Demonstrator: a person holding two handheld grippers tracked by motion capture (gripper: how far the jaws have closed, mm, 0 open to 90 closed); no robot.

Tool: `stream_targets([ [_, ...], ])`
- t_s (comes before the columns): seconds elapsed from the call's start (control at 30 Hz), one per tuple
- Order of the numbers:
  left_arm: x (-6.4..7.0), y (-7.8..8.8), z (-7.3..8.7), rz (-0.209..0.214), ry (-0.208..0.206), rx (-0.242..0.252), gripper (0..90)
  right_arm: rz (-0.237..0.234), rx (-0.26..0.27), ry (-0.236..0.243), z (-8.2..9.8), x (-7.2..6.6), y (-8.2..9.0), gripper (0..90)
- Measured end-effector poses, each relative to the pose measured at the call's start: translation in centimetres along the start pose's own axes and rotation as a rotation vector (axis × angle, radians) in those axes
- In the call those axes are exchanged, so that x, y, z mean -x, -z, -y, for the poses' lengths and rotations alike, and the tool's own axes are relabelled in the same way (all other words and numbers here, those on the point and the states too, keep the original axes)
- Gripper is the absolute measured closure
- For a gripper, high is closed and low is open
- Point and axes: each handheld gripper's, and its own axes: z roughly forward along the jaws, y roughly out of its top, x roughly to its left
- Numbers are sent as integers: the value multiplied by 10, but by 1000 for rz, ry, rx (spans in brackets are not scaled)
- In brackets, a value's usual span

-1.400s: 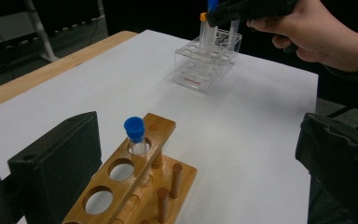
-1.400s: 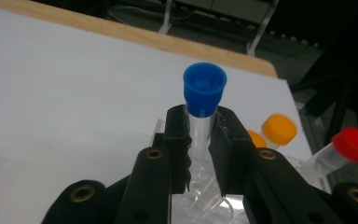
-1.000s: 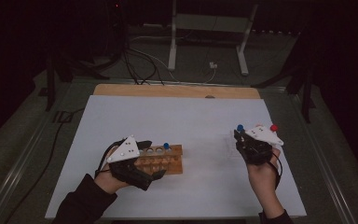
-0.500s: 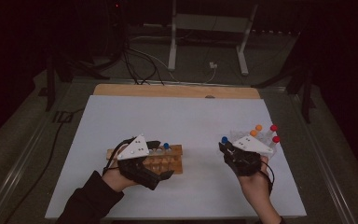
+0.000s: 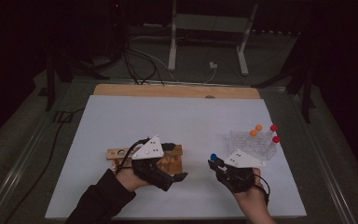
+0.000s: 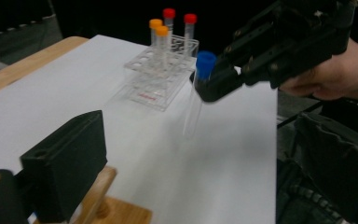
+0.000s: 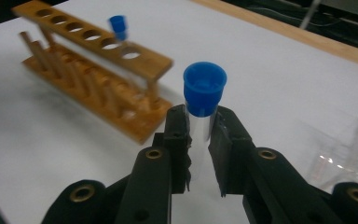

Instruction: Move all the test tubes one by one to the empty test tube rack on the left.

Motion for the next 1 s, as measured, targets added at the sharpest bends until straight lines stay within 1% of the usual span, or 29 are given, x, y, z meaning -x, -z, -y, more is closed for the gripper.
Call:
stream_targets([
  [0.03,1,-2,-1,12,2,2,69,-11,-2,6,0,-3,0,768],
  [0.1,3,-5,-2,18,-3,0,82,-36,1,13,0,-7,1,768],
  [0.2,5,-10,-4,31,1,12,163,-65,6,29,0,-13,3,768],
  [0.23,5,-12,-5,36,-4,7,169,-73,7,36,-1,-15,4,768],
  [0.27,6,-14,-6,31,-1,10,196,-81,6,38,-1,-17,4,768],
  [0.33,7,-18,-7,39,-3,13,235,-92,4,44,-1,-20,4,768],
  [0.37,8,-21,-8,40,-6,12,252,-95,3,48,-1,-21,4,768],
  [0.47,11,-27,-10,48,-16,15,336,-105,-2,59,0,-24,3,768],
  [0.5,12,-29,-11,49,-21,10,376,-109,-2,56,0,-25,2,768],
  [0.53,13,-31,-11,50,-26,7,396,-112,-3,63,0,-25,2,768],
  [0.57,14,-33,-12,53,-24,5,418,-116,-3,57,0,-26,2,768],
  [0.63,15,-37,-13,55,-34,-1,471,-118,-1,63,0,-27,2,768],
  [0.7,16,-40,-12,58,-35,-4,522,-122,0,62,0,-28,3,768],
  [0.73,16,-42,-12,64,-36,-5,541,-119,0,66,0,-28,3,768],
  [0.8,17,-44,-12,57,-43,-17,592,-121,-1,66,0,-28,3,768],
  [0.83,17,-45,-11,62,-43,-16,622,-119,-1,66,0,-28,3,768],
  [0.9,16,-47,-11,56,-47,-22,668,-119,-2,67,0,-28,3,768],
  [0.93,16,-47,-11,66,-48,-21,697,-117,-2,68,0,-27,3,768],
  [1.0,17,-47,-11,61,-53,-24,753,-115,-2,65,0,-27,3,768],
])
